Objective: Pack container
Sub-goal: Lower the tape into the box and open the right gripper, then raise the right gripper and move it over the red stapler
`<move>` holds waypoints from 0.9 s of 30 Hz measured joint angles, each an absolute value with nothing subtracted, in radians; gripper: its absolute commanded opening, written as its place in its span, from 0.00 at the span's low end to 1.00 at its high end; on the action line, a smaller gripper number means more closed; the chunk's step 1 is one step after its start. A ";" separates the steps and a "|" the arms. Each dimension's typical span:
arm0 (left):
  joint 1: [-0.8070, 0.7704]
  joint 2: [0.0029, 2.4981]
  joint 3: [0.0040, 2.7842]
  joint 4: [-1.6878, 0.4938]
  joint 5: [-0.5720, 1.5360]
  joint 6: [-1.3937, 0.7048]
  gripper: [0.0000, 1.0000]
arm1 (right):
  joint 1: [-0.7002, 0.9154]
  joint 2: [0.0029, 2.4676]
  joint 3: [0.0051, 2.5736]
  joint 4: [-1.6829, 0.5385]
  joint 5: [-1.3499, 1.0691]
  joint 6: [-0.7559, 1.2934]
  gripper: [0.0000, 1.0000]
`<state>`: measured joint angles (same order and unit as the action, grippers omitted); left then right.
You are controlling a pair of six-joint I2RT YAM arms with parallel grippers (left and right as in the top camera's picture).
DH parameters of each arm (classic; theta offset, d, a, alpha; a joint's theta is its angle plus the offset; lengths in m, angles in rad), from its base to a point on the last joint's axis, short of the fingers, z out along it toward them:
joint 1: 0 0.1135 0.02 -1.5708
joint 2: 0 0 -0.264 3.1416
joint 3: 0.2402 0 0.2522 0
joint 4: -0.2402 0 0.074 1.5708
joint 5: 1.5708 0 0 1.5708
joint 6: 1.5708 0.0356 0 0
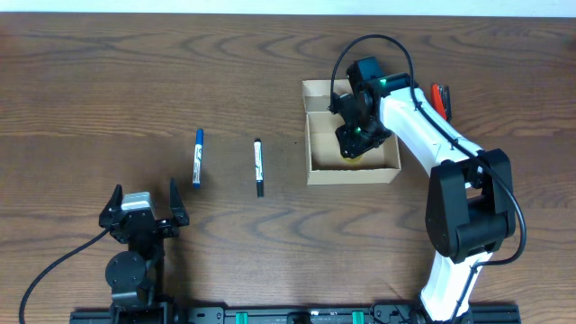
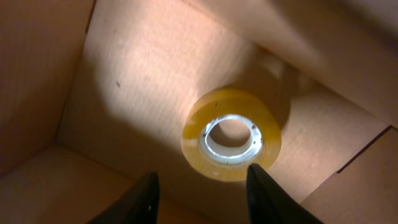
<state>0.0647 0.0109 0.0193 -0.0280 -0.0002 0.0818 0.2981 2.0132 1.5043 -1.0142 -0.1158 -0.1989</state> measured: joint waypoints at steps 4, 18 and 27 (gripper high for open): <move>0.065 0.011 0.019 -0.028 0.000 0.082 0.95 | 0.298 2.013 1.542 -1.058 -0.112 -0.199 0.41; 0.065 0.011 0.019 -0.028 0.000 0.082 0.95 | 0.270 1.994 2.134 -1.396 0.123 -0.167 0.75; 0.065 0.011 0.019 -0.028 0.000 0.082 0.95 | 0.046 1.872 2.204 -1.451 0.300 -0.159 0.82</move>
